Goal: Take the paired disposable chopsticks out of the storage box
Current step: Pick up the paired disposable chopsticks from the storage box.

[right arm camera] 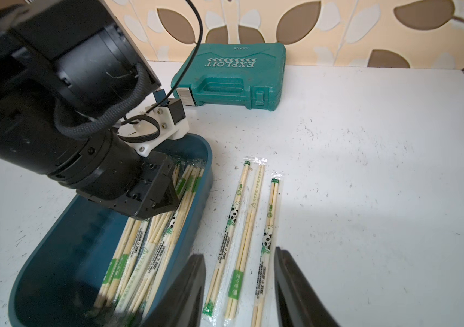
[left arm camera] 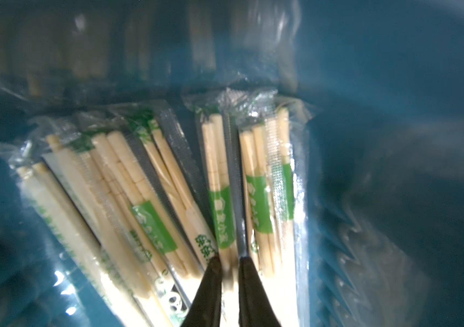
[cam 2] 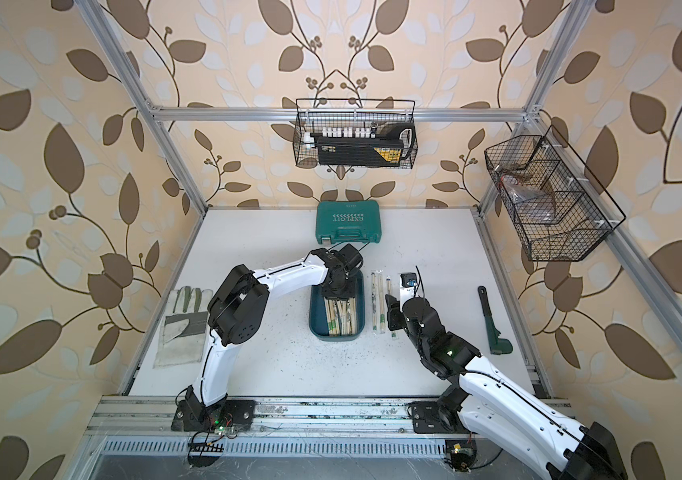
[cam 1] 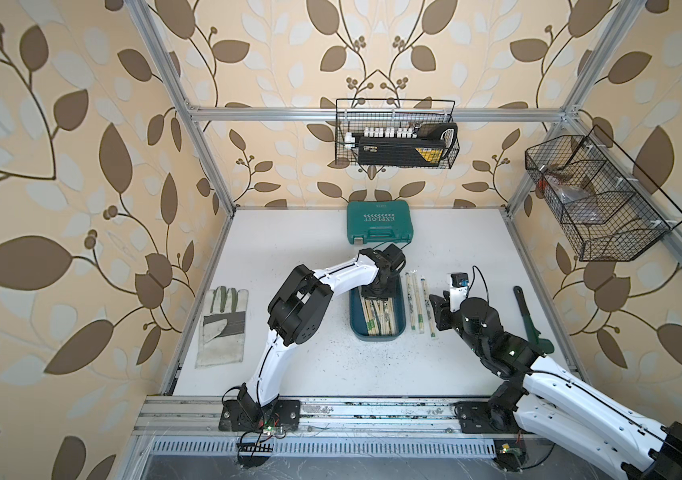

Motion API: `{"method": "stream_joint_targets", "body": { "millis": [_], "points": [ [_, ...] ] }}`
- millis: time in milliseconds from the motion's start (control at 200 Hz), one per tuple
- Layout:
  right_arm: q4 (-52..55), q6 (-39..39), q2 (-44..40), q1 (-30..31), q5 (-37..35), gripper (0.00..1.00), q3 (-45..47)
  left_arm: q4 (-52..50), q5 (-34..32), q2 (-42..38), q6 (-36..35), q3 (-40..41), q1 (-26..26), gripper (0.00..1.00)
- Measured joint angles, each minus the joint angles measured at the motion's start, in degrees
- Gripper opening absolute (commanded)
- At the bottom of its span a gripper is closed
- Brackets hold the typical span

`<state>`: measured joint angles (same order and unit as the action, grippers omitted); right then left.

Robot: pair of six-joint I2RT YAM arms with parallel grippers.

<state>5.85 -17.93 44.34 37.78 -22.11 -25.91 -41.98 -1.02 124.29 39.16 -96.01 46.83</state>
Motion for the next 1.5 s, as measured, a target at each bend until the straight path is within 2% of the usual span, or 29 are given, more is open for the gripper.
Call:
{"method": "stream_joint_targets", "body": {
  "millis": [50, 261, 321, 1062, 1178, 1298, 1438, 1503],
  "points": [
    [0.0, 0.0, 0.0, 0.0, 0.0, 0.43, 0.0, 0.0, 0.0, 0.0, -0.2, 0.0, 0.0, 0.05],
    [0.0, 0.0, 0.0, 0.0, 0.0, 0.43, 0.0, -0.3, -0.3, -0.3, 0.0, 0.0, 0.1, 0.04],
    [0.0, 0.0, 0.0, 0.0, 0.0, 0.43, 0.0, -0.5, -0.4, -0.7, 0.0, 0.0, 0.1, 0.00],
    [-0.1, 0.0, 0.2, 0.0, -0.4, 0.43, 0.0, -4.9, -0.6, -10.0, -0.7, 0.6, 0.1, 0.00],
    [-0.4, 0.7, 0.7, 0.1, 0.3, 0.49, 0.0, -6.6, -1.5, -12.0, -1.7, 0.5, 0.1, 0.00],
    [-2.3, 3.2, 0.5, 1.5, 2.9, 0.64, 0.3, -8.9, -2.2, -15.0, -2.8, 0.4, 0.0, 0.00],
    [-5.6, 6.8, -0.7, 6.0, 6.3, 0.70, 2.3, -10.6, -3.0, -20.2, -3.4, 1.4, -1.0, 0.00],
    [-7.1, 8.5, -0.8, 7.9, 7.7, 0.76, 3.1, -10.9, -3.3, -23.6, -3.5, 3.2, -2.0, 0.00]
  ]
}}
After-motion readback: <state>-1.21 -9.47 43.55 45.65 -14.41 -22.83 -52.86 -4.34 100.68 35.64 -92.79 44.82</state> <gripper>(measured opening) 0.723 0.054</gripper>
